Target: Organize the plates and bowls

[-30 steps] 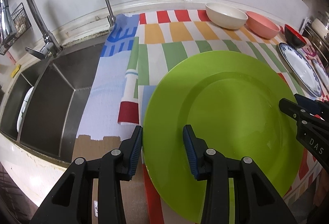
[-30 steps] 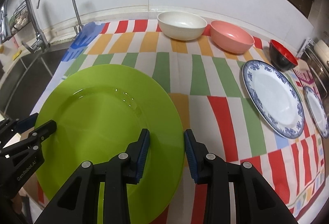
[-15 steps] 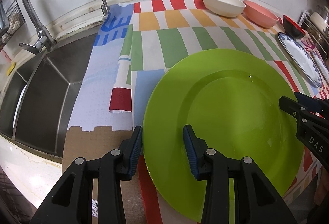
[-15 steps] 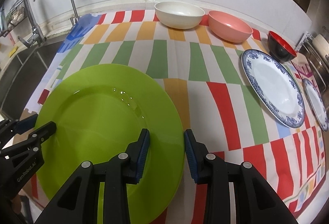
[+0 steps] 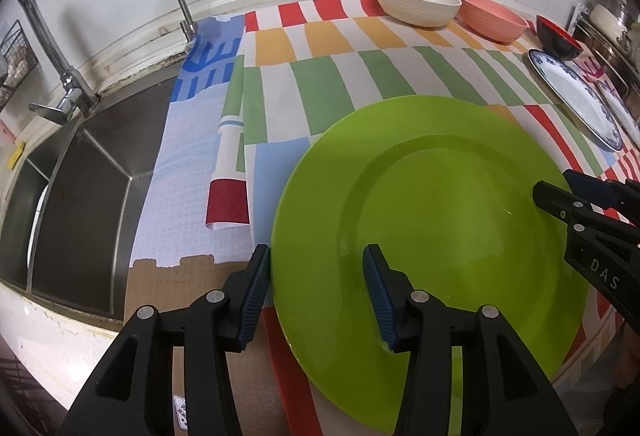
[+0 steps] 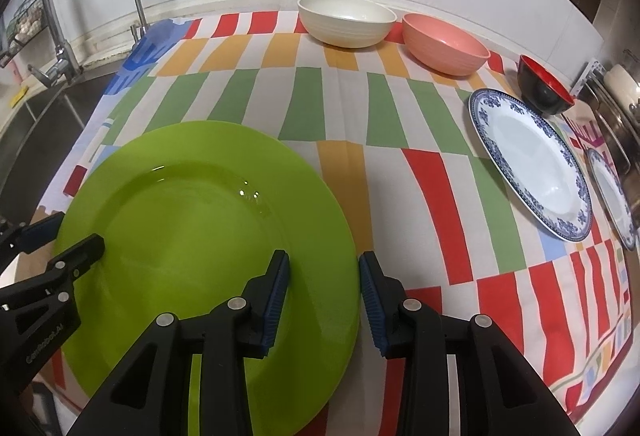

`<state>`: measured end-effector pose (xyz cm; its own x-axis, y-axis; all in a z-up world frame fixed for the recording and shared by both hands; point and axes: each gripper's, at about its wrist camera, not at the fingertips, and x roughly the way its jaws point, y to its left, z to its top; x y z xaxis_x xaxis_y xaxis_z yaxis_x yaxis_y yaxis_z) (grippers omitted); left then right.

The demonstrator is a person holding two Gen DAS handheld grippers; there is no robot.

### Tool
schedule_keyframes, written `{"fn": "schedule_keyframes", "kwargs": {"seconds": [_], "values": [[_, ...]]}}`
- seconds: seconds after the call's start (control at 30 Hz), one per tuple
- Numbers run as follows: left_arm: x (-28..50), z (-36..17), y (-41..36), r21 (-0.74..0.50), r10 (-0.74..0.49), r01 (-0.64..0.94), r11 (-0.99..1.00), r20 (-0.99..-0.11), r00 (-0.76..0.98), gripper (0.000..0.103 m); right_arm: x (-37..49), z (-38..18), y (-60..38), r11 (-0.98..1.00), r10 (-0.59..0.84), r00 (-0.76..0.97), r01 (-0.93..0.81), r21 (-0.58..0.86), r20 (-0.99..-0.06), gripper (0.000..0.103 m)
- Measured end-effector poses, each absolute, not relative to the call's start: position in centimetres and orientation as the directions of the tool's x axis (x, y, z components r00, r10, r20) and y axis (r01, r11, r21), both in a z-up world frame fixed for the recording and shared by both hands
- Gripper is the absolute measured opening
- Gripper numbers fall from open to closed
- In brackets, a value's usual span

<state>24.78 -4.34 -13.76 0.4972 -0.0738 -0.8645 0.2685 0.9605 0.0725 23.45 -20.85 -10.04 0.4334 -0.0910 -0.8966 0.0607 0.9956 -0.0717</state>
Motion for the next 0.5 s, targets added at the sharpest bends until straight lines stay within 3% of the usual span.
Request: {"fn": "schedule_keyframes", "kwargs": {"seconds": [0.1,0.17,0.4,0.5], "values": [[24.8,-13.2,-4.1,0.082,-0.072,0.273,0.959,-0.857,0.51,0.058,23.2,-9.8,-21.3,0.995,-0.076,0.44,0.091,-0.04,-0.895,0.038],[24.6,-12.3,-4.0,0.085,-0.084,0.287,0.954,-0.844,0.53,0.065,22.8,-9.3,-21.4,0.993,-0.083,0.456,0.111,-0.036,-0.886,0.045],[24.5,-9.4,-4.8,0.1,-0.152,0.363,0.926,-0.784,0.602,0.073,21.0,-6.0,-21.6,0.975,-0.178,0.559,0.211,-0.069,-0.81,0.049],[24.7,-8.0,-5.8,0.118,-0.176,0.395,0.911,-0.754,0.633,0.075,20.5,-4.7,-22.5,0.956,-0.252,0.587,0.272,-0.106,-0.769,0.061]]}}
